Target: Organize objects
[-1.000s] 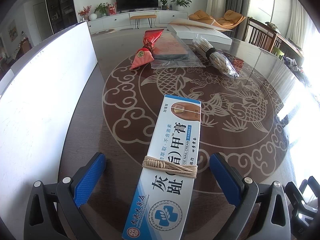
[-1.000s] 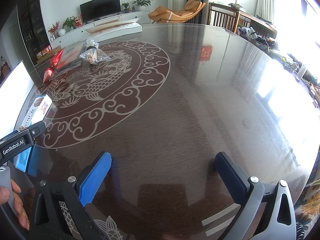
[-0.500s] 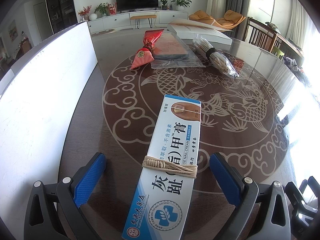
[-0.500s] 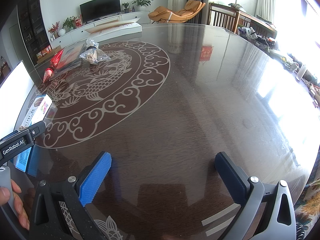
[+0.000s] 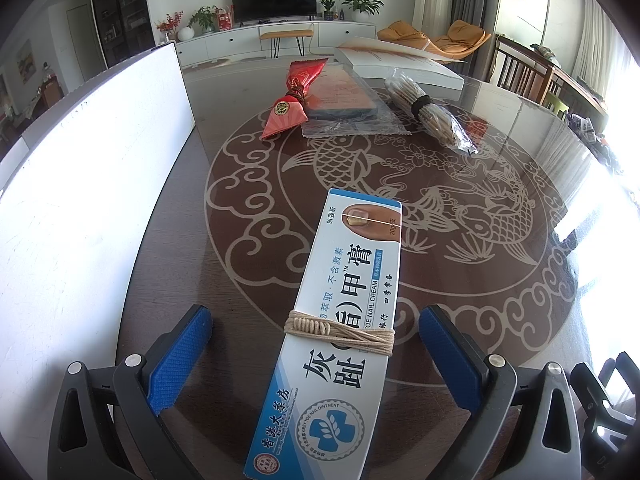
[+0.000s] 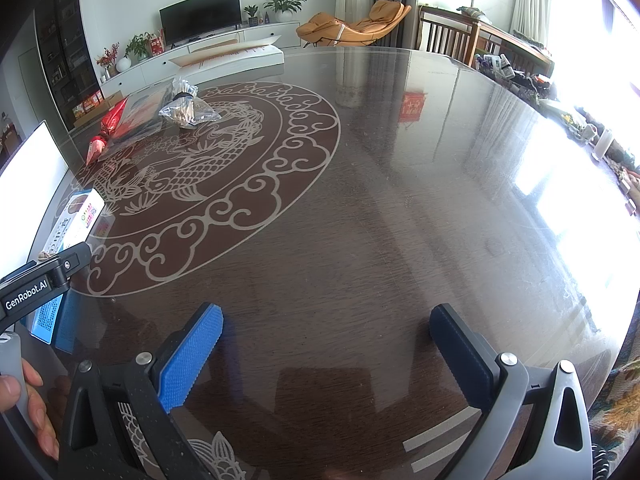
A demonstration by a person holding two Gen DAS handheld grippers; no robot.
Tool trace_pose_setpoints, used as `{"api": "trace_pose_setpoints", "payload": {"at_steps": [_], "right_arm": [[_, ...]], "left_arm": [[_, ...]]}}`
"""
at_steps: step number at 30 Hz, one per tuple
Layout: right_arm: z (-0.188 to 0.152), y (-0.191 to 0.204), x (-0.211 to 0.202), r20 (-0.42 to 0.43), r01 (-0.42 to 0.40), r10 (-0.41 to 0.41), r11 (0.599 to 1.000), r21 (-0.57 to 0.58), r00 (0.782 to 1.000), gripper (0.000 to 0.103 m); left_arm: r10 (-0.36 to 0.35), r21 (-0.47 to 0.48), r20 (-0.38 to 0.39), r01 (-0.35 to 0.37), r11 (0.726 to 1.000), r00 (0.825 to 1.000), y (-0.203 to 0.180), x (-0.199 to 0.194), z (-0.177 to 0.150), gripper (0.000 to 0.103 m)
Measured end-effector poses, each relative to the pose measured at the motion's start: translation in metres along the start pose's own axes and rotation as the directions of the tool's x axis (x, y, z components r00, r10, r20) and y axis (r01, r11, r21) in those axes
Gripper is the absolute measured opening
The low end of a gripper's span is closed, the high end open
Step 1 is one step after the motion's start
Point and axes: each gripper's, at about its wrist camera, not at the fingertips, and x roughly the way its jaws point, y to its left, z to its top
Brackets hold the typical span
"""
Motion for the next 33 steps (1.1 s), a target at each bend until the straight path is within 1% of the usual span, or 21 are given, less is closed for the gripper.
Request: {"api": "trace_pose_setpoints", "payload": {"at_steps": [8,10,12,14,16,17,19,20,21,22,23,24,26,27,28,29,31,32,33], "right_arm": [[0.000,0.000,0.000,0.000,-0.003,0.003,1.000,-0.005,1.000,0.103],[0.002,0.000,0.001,-0.010,-0.020,0.020,0.999,-0.034,1.000,0.103],[0.013,0.000,0.008,-0.041,-0.041,0.039,0.997,-0.065,0.998,0.103],[0.032,0.004,0.016,-0.066,-0.041,0.035,0.996,-0.081,0.997,0.103],[0.058,0.015,0.020,-0.046,-0.086,0.082,0.990,-0.110,0.996,0.103],[0.073,0.023,0.020,-0.028,-0.122,0.119,0.985,-0.125,0.992,0.103],[0.104,0.044,0.025,-0.015,-0.213,0.213,0.964,-0.161,0.977,0.103],[0.120,0.057,0.030,-0.025,-0.257,0.257,0.949,-0.183,0.966,0.103],[0.134,0.070,0.037,-0.042,-0.288,0.285,0.935,-0.206,0.958,0.103],[0.147,0.083,0.045,-0.057,-0.301,0.296,0.926,-0.227,0.953,0.103],[0.159,0.094,0.053,-0.063,-0.304,0.298,0.920,-0.248,0.952,0.099],[0.170,0.105,0.060,-0.062,-0.302,0.296,0.915,-0.268,0.953,0.094],[0.186,0.124,0.076,-0.084,-0.304,0.293,0.906,-0.294,0.953,0.088],[0.192,0.131,0.084,-0.102,-0.310,0.293,0.903,-0.296,0.951,0.082],[0.197,0.137,0.092,-0.115,-0.310,0.289,0.906,-0.288,0.951,0.078],[0.202,0.140,0.100,-0.122,-0.309,0.286,0.912,-0.269,0.950,0.071],[0.207,0.140,0.113,-0.137,-0.327,0.304,0.922,-0.206,0.943,0.064],[0.207,0.140,0.118,-0.148,-0.340,0.316,0.922,-0.185,0.937,0.057],[0.206,0.140,0.122,-0.159,-0.341,0.315,0.922,-0.182,0.936,0.046]], "left_arm": [[0.001,0.000,0.000,-0.001,1.000,1.000,0.000,0.000,0.000,0.103],[0.001,-0.001,0.001,-0.001,1.000,1.000,0.000,-0.001,0.000,0.103],[0.001,-0.001,0.000,-0.001,1.000,1.000,0.000,-0.001,0.000,0.103],[0.001,0.000,0.001,-0.001,1.000,1.000,0.000,-0.001,-0.001,0.103],[0.001,-0.001,0.001,-0.001,1.000,1.000,0.000,-0.001,0.000,0.103],[0.001,-0.001,0.001,-0.001,1.000,1.000,0.000,-0.001,-0.001,0.103],[0.001,-0.001,0.001,-0.001,1.000,1.000,0.000,-0.001,-0.001,0.103],[0.001,-0.001,0.001,-0.001,1.000,1.000,0.000,-0.001,-0.001,0.103],[0.001,-0.001,0.002,-0.001,1.000,1.000,0.000,-0.001,-0.001,0.103],[0.001,0.000,0.001,-0.001,1.000,1.000,0.000,-0.001,-0.001,0.103],[0.002,-0.001,0.002,-0.002,1.000,1.000,0.000,-0.001,-0.001,0.103],[0.001,-0.001,0.002,-0.001,1.000,1.000,0.000,-0.001,-0.001,0.103],[0.002,-0.001,0.002,-0.002,1.000,1.000,0.000,-0.001,-0.001,0.103],[0.002,-0.001,0.002,-0.002,1.000,1.000,0.000,-0.001,-0.001,0.103],[0.002,-0.001,0.002,-0.002,1.000,1.000,0.000,-0.001,-0.001,0.103],[0.002,-0.001,0.002,-0.002,1.000,1.000,0.000,-0.001,-0.001,0.103],[0.002,-0.001,0.002,-0.002,1.000,1.000,0.000,-0.001,-0.001,0.103],[0.002,-0.001,0.002,-0.002,1.000,1.000,0.000,-0.002,-0.001,0.103],[0.001,-0.001,0.002,-0.001,1.000,1.000,0.000,-0.002,-0.001,0.103]]}}
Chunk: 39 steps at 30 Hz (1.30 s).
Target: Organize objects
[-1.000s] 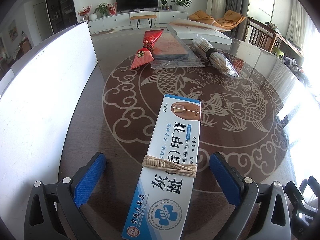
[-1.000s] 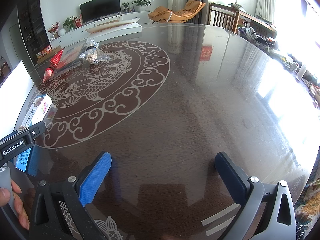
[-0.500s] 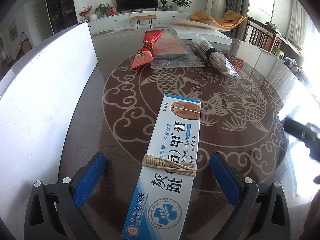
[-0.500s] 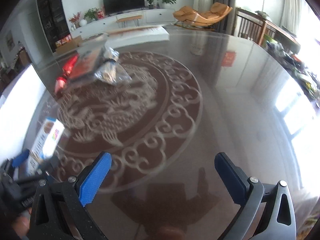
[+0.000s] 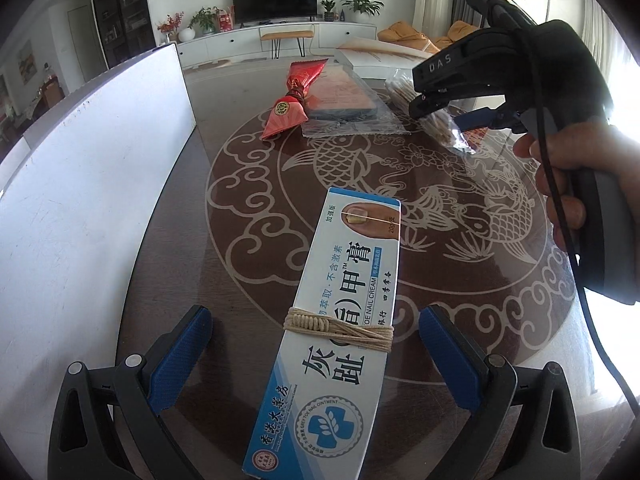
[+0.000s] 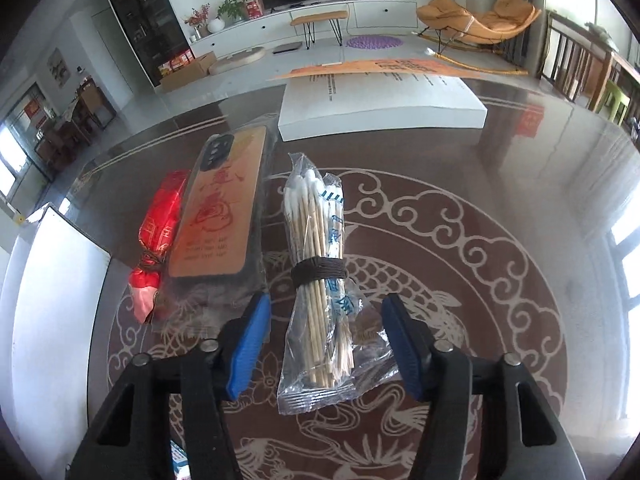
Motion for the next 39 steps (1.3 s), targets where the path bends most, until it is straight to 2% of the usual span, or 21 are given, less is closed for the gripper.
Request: {"api": "trace_pose_setpoints", "payload": {"at_steps": [3,6,11,15,19,20,22,23,24,31,39], "right_arm": [[-0.009,0.003,-0.005,0.016,-0.001,0.002,0.998,-0.059,1.000,0.038],[-0.036,0.000,-0.021,0.017,0.016,-0.014,0.995,-0.097,1.000,0.037],[-0.119,-0.022,-0.072,0.059,0.118,-0.113,0.990,-0.079,0.992,0.037],[-0.189,-0.034,-0.113,0.102,0.208,-0.204,0.978,-0.021,0.974,0.038],[-0.229,-0.033,-0.137,0.147,0.220,-0.223,0.975,0.033,0.964,0.039],[-0.233,-0.034,-0.139,0.165,0.223,-0.227,0.974,0.043,0.960,0.043],[-0.237,-0.036,-0.140,0.171,0.228,-0.235,0.972,0.062,0.957,0.066],[-0.238,-0.039,-0.141,0.177,0.227,-0.237,0.971,0.074,0.955,0.081],[-0.238,-0.041,-0.142,0.186,0.225,-0.237,0.971,0.085,0.953,0.085],[-0.240,-0.049,-0.131,0.138,0.212,-0.227,0.970,0.118,0.964,0.085],[-0.244,-0.054,-0.133,0.138,0.188,-0.209,0.971,0.150,0.968,0.088]], "left_arm": [[-0.001,0.000,0.000,0.001,1.000,1.000,0.000,-0.001,0.000,0.103],[-0.001,0.000,0.001,0.001,1.000,1.000,0.000,-0.001,-0.001,0.103],[0.000,0.000,0.001,0.000,1.000,1.000,0.000,-0.001,-0.001,0.103],[0.000,-0.001,0.001,0.000,1.000,1.000,0.000,-0.001,-0.001,0.103],[0.001,-0.001,0.002,-0.001,1.000,1.000,0.000,-0.001,-0.001,0.103],[0.001,-0.001,0.002,-0.001,1.000,1.000,0.000,-0.001,-0.001,0.103],[0.000,0.000,0.002,0.000,1.000,1.000,0.000,-0.001,-0.001,0.103],[0.000,0.000,0.002,0.000,1.000,1.000,0.000,-0.001,-0.001,0.103],[0.000,0.000,0.001,0.000,1.000,1.000,-0.001,-0.001,-0.001,0.103],[-0.033,0.044,-0.032,0.035,0.998,0.999,0.002,0.001,0.003,0.103],[-0.057,0.104,-0.150,0.073,0.992,0.987,-0.001,0.002,0.006,0.103]]}}
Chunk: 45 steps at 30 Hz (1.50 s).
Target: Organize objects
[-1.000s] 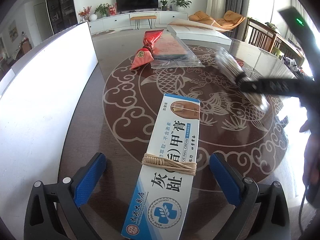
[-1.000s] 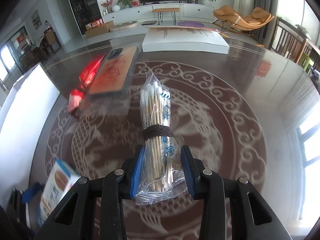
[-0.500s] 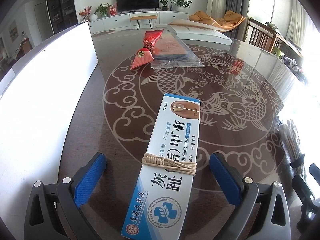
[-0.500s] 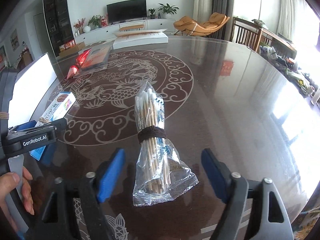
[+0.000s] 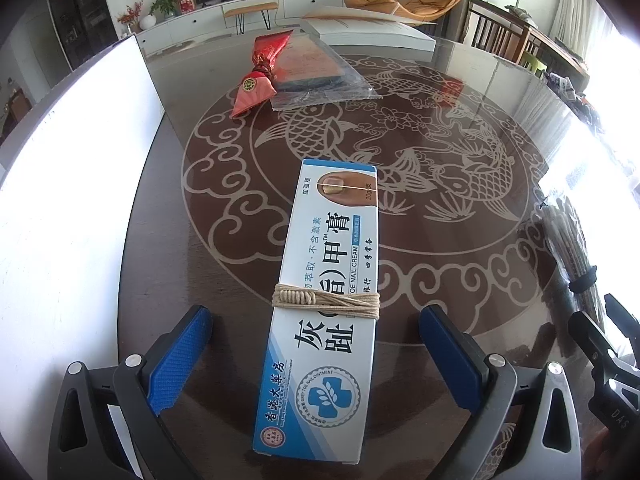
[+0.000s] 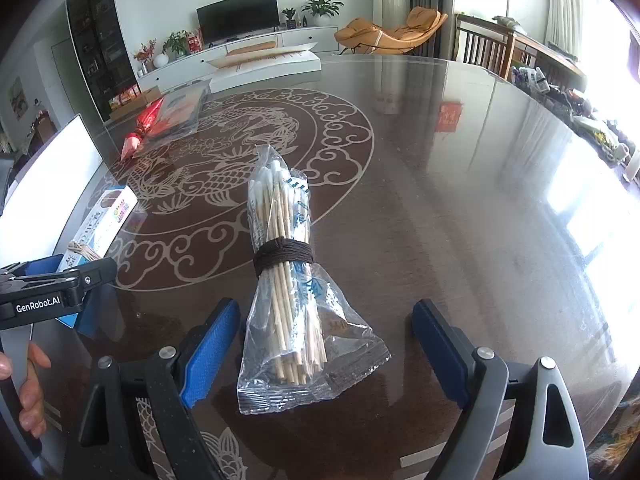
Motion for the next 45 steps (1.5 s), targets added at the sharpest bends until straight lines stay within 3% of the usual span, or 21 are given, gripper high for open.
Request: {"api": "trace_pose_setpoints", "payload": {"at_steps": [4,5,6,7,8,11,15,16,17,18,19,25,30,33,36,38,40,41,43,44,45], "right_arm": [[-0.002,-0.028,-0.008,0.029,-0.110,0.107,0.984,0.143,0.994,0.089],[-0.002,-0.035,-0.010,0.039,-0.141,0.136,0.972,0.187,0.990,0.089],[-0.002,-0.041,-0.011,0.041,-0.167,0.162,0.961,0.219,0.986,0.089],[0.002,-0.042,-0.010,0.021,-0.174,0.174,0.958,0.230,0.985,0.089],[0.006,-0.039,-0.008,-0.017,-0.173,0.180,0.962,0.213,0.983,0.089],[0.025,-0.021,-0.003,-0.115,-0.185,0.196,0.977,0.104,0.974,0.089],[0.049,0.014,0.017,-0.262,-0.166,0.143,0.983,-0.071,0.955,0.086],[0.051,0.021,0.025,-0.304,-0.150,0.112,0.983,-0.104,0.946,0.078],[0.052,0.025,0.031,-0.337,-0.135,0.085,0.982,-0.129,0.938,0.055],[0.052,0.029,0.030,-0.315,-0.107,0.049,0.980,-0.169,0.948,0.038],[0.051,0.030,0.029,-0.321,-0.111,0.048,0.977,-0.181,0.946,0.032],[0.053,0.036,-0.008,-0.286,-0.210,0.172,0.972,-0.109,0.943,0.030],[0.075,0.098,-0.071,-0.203,-0.343,0.309,0.925,-0.163,0.929,0.030],[0.084,0.157,-0.106,-0.182,-0.473,0.441,0.856,-0.208,0.879,0.030],[0.078,0.226,-0.127,-0.209,-0.586,0.548,0.766,-0.263,0.810,0.030],[0.066,0.272,-0.126,-0.257,-0.648,0.595,0.705,-0.288,0.761,0.030],[0.051,0.310,-0.122,-0.309,-0.690,0.617,0.656,-0.307,0.724,0.031],[0.043,0.325,-0.117,-0.339,-0.712,0.626,0.632,-0.307,0.702,0.032],[0.030,0.343,-0.104,-0.393,-0.753,0.645,0.599,-0.272,0.655,0.046],[0.025,0.344,-0.099,-0.399,-0.752,0.642,0.606,-0.258,0.654,0.063],[0.023,0.341,-0.096,-0.388,-0.745,0.641,0.617,-0.254,0.663,0.073]], "left_arm": [[-0.029,0.082,-0.110,0.039,0.996,0.994,-0.004,0.004,0.010,0.102],[-0.036,0.096,-0.085,0.044,0.994,0.996,-0.003,0.001,0.011,0.083],[-0.039,0.103,-0.049,0.044,0.994,0.998,-0.002,-0.004,0.011,0.071],[-0.039,0.104,-0.032,0.043,0.994,0.999,-0.001,-0.007,0.012,0.049],[-0.039,0.094,-0.022,0.040,0.995,0.999,0.001,-0.008,0.012,0.044],[-0.033,0.074,-0.006,0.033,0.997,0.999,0.002,-0.009,0.010,0.043],[-0.081,0.041,-0.002,0.081,0.996,0.997,0.003,-0.014,0.002,0.043],[-0.094,0.029,0.001,0.094,0.995,0.996,0.002,-0.017,-0.004,0.043],[-0.102,0.022,0.008,0.102,0.995,0.995,0.003,-0.020,-0.007,0.043],[-0.109,0.018,0.020,0.109,0.994,0.994,0.001,-0.024,-0.013,0.043],[-0.122,0.015,0.036,0.122,0.992,0.992,0.001,-0.031,-0.016,0.043],[-0.237,-0.033,0.159,0.245,0.969,0.958,0.016,-0.092,-0.028,0.043],[-0.286,-0.063,0.302,0.318,0.946,0.910,0.060,-0.164,-0.028,0.043],[-0.217,-0.108,0.361,0.271,0.956,0.907,0.106,-0.195,-0.034,0.043],[-0.099,-0.201,0.362,0.181,0.963,0.927,0.162,-0.206,-0.048,0.043],[-0.011,-0.270,0.319,0.102,0.957,0.948,0.198,-0.202,-0.062,0.044],[0.110,-0.327,0.222,-0.033,0.945,0.969,0.226,-0.190,-0.078,0.044],[0.166,-0.349,0.170,-0.098,0.932,0.971,0.237,-0.183,-0.085,0.046],[0.217,-0.403,0.091,-0.164,0.900,0.972,0.255,-0.168,-0.100,0.057],[0.208,-0.431,0.075,-0.157,0.889,0.975,0.262,-0.164,-0.106,0.068],[0.196,-0.455,0.077,-0.140,0.879,0.978,0.265,-0.161,-0.110,0.071]]}}
